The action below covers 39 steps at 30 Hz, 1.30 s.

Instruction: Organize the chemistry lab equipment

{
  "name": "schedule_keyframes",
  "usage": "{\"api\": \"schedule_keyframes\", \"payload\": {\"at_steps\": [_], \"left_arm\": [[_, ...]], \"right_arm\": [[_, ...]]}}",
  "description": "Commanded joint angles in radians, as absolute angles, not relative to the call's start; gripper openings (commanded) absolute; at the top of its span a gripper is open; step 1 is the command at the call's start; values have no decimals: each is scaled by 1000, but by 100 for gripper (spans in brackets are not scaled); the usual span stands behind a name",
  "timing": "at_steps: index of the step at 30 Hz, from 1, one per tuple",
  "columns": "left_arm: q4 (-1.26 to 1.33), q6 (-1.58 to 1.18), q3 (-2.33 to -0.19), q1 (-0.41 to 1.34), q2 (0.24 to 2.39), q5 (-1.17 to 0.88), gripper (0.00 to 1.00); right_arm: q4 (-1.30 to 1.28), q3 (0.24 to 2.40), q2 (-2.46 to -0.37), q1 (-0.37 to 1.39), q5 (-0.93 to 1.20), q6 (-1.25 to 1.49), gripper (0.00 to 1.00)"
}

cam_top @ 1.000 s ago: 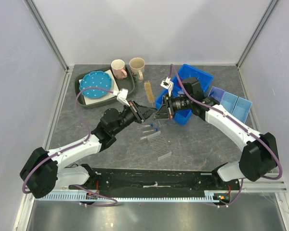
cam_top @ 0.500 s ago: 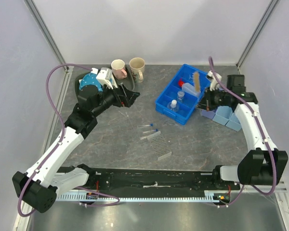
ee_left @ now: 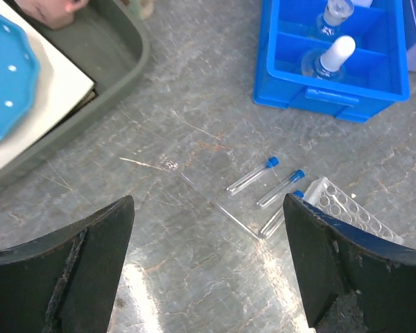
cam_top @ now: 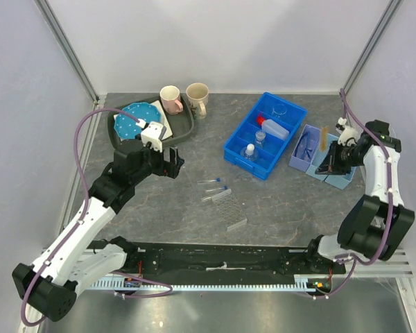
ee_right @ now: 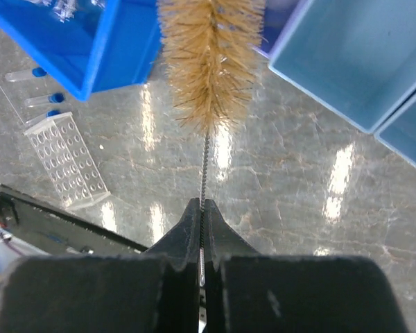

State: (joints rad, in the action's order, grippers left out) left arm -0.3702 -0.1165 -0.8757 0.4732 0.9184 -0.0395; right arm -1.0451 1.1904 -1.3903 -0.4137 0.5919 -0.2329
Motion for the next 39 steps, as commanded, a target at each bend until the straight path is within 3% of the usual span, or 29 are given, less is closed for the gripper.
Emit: {"api": "schedule_keyframes", "payload": {"at_steps": [1, 8, 15, 19, 27, 32, 39], "left_arm": [[-359, -32, -868, 472, 884, 43, 94], [-360, -34, -865, 472, 879, 38, 94], [-354, -31, -861, 472, 867, 46, 93], [-351, -31, -856, 472, 864, 48, 93], [-342, -41, -847, 472, 876, 14, 96], [-344, -54, -850, 466, 902, 6, 98], [-338, -144, -865, 428, 972, -104, 100]], "right_arm": [[-1138, 1265, -1505, -475, 589, -288, 0], [-1146, 1341, -1687, -502, 592, -299, 2], [-1141, 1408, -1802, -535, 649, -262, 11], [-1143, 1424, -1824, -541, 644, -268, 31], [-1150, 1471, -1715, -543, 611, -336, 52], [-1120, 1491, -1593, -543, 583, -422, 56], [-954, 1352, -1392, -491, 778, -506, 64]]}}
